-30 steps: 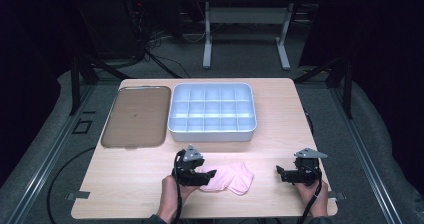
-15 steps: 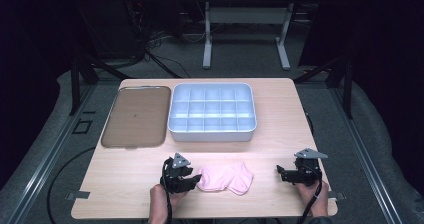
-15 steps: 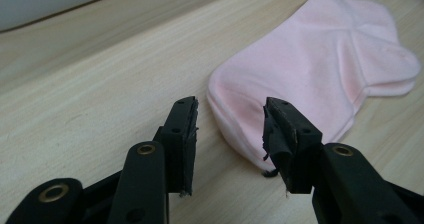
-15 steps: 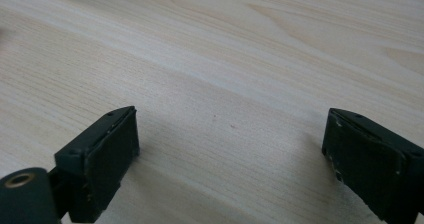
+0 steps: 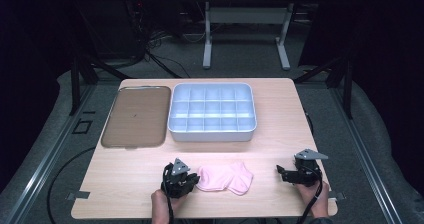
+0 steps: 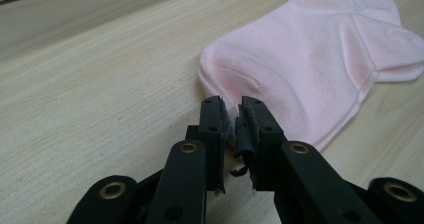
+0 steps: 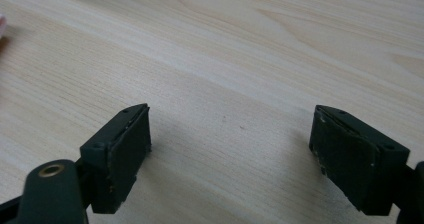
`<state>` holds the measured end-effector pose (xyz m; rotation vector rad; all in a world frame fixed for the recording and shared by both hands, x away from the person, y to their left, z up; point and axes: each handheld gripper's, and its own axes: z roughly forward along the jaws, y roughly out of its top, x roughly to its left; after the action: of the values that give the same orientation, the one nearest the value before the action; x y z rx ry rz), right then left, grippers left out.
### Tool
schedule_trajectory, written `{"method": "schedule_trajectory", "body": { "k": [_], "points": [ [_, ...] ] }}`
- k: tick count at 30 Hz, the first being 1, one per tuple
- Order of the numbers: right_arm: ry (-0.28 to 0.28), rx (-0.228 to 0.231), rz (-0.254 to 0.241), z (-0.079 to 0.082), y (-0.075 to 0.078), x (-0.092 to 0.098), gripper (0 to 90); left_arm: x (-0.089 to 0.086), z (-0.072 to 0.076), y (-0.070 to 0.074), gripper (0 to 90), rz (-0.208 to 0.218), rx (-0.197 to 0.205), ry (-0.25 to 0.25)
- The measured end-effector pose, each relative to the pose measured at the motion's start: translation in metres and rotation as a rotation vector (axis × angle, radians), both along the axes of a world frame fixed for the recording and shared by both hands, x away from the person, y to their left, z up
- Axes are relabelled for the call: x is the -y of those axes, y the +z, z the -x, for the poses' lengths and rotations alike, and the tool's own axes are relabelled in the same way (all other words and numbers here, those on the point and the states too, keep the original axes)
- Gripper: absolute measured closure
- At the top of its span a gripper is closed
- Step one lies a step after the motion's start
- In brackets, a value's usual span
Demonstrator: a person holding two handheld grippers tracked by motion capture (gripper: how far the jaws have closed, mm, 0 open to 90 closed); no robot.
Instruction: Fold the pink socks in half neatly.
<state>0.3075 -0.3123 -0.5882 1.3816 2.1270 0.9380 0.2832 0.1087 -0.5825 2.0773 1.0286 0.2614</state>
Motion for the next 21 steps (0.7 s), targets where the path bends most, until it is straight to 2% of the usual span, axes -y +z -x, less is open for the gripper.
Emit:
{"method": "schedule_trajectory", "body": {
  "k": [1, 4, 6, 8, 11, 13, 15, 18, 20, 21],
  "points": [
    [0.001, 0.000, -0.001, 0.000, 0.000, 0.000, 17.7, -0.001, 0.000, -0.001, 81.7, 0.013, 0.001, 0.002],
    [0.005, 0.018, -0.008, 0.003, 0.000, 0.000, 29.7, -0.004, 0.000, -0.006, 83.0, 0.057, 0.013, 0.007],
    [0.011, 0.031, -0.015, 0.005, 0.000, -0.001, 37.7, -0.004, 0.001, -0.006, 83.5, 0.060, 0.025, 0.009],
    [-0.011, 0.021, -0.026, 0.008, 0.003, -0.004, 51.7, -0.004, 0.001, -0.007, 84.3, 0.063, 0.026, 0.009],
    [-0.004, -0.024, -0.092, 0.014, 0.007, -0.014, 59.2, -0.005, 0.000, -0.007, 85.3, 0.071, 0.021, 0.010],
    [0.012, -0.023, -0.123, 0.020, 0.011, -0.027, 61.6, -0.005, 0.001, -0.008, 85.8, 0.070, 0.024, 0.011],
    [0.050, -0.044, -0.176, 0.026, 0.017, -0.042, 63.0, -0.004, 0.001, -0.008, 86.0, 0.075, 0.021, 0.014],
    [0.100, -0.075, -0.160, 0.028, 0.022, -0.064, 62.7, -0.005, 0.001, -0.008, 86.0, 0.073, 0.021, 0.015],
    [0.118, -0.098, -0.173, 0.026, 0.024, -0.077, 62.6, -0.004, 0.001, -0.008, 85.9, 0.075, 0.025, 0.017],
    [0.132, -0.107, -0.167, 0.024, 0.024, -0.082, 62.8, -0.004, 0.001, -0.008, 85.8, 0.061, 0.033, 0.009]
  ]
}}
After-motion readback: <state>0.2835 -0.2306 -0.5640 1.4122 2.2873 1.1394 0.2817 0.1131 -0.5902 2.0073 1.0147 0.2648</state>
